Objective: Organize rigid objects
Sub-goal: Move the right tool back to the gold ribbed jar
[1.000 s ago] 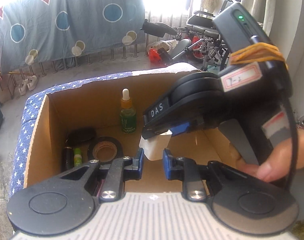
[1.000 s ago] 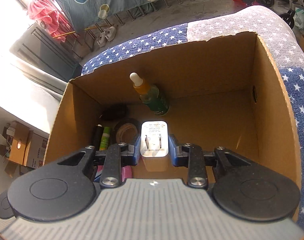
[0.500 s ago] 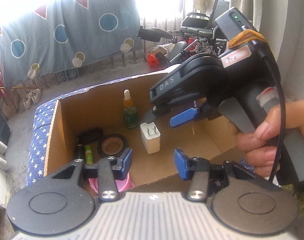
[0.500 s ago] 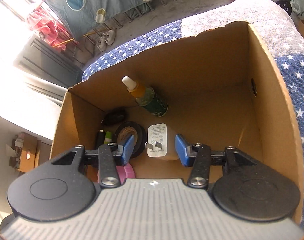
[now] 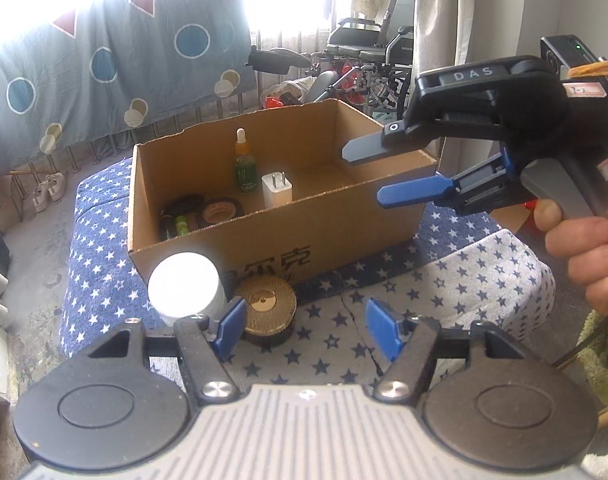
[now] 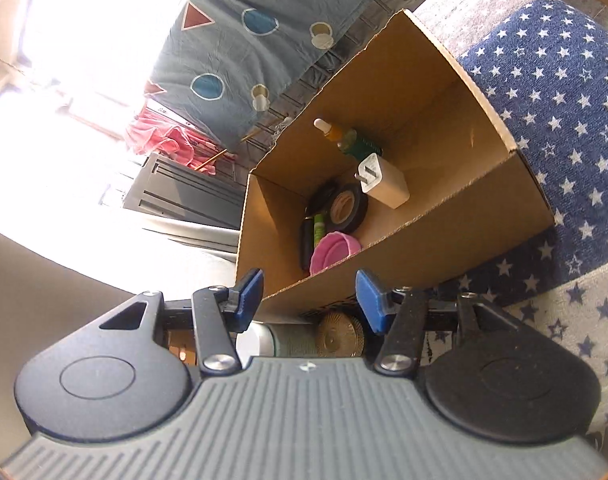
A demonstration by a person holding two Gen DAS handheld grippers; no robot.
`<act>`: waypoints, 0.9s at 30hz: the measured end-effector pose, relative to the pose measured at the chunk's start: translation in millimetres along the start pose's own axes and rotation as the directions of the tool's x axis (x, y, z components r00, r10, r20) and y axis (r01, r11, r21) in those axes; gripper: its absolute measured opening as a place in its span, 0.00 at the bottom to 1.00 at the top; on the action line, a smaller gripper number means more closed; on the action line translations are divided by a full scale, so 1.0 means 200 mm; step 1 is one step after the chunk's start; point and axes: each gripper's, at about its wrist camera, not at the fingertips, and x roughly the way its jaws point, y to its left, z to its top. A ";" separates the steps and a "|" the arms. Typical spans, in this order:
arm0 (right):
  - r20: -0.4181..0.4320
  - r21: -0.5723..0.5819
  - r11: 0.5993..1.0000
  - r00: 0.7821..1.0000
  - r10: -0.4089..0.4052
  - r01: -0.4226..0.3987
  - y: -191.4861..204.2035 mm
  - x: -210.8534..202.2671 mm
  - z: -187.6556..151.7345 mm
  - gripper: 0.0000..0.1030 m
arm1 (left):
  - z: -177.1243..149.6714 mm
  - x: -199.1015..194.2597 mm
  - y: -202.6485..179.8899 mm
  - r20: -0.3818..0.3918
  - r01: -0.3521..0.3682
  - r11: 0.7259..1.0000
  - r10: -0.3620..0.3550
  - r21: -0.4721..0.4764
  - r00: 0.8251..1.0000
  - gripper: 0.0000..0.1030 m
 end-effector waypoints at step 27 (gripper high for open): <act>-0.159 0.011 0.995 0.983 -0.092 0.094 -0.16 0.60 -0.18 0.36 | -0.11 0.46 0.07 -0.105 -0.106 0.993 0.101 -0.045 0.989 0.54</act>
